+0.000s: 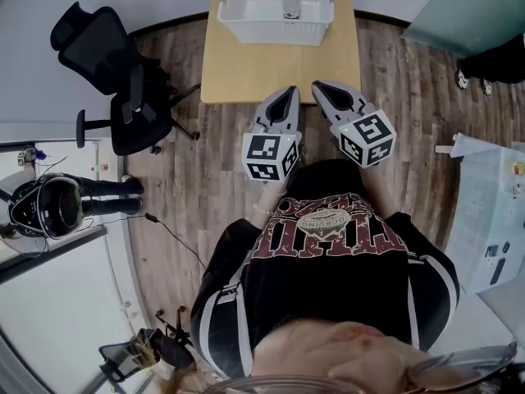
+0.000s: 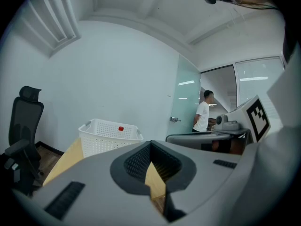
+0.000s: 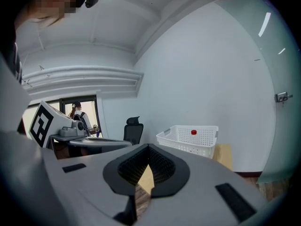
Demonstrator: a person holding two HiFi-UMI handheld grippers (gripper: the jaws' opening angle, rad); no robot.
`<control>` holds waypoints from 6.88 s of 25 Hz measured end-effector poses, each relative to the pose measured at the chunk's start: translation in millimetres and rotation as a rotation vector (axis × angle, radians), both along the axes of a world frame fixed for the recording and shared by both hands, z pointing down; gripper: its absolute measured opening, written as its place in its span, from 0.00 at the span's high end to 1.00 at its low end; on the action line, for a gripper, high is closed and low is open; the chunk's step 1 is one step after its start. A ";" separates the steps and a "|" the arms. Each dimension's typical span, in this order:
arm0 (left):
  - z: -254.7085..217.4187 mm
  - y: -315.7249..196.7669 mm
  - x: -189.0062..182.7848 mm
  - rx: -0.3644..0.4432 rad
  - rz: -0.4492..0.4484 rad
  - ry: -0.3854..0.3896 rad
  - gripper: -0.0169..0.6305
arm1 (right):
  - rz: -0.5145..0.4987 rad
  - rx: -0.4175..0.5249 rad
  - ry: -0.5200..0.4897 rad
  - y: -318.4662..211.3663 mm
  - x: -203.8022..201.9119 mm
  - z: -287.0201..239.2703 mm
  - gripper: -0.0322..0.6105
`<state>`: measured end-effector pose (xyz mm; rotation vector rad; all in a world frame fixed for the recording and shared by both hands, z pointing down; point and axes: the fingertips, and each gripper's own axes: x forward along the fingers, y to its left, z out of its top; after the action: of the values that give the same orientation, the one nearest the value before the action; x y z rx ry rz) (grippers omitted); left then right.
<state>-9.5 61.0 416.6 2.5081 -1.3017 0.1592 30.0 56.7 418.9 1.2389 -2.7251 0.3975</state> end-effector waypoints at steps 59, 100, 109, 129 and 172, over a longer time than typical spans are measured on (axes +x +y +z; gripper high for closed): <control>11.2 -83.9 -27.1 -0.016 0.102 -0.005 0.90 | 0.139 -0.029 -0.036 -86.9 -19.5 12.8 0.92; 8.3 -163.8 44.0 -0.019 -0.033 -0.003 0.90 | -0.004 -0.016 -0.001 -170.5 49.6 6.7 0.92; 4.7 -195.0 23.5 -0.015 0.000 -0.005 0.90 | 0.041 -0.015 -0.001 -200.4 33.6 3.3 0.92; 10.1 -240.1 8.4 -0.039 0.100 0.017 0.90 | 0.133 -0.044 0.020 -238.3 14.4 10.5 0.92; 25.7 -271.9 -47.9 -0.076 0.084 0.010 0.90 | 0.229 -0.135 0.203 -322.5 4.8 54.4 0.92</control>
<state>-57.4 -210.9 442.3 2.4965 -1.1646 0.2104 34.8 -265.9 473.3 1.4705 -2.3565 0.4433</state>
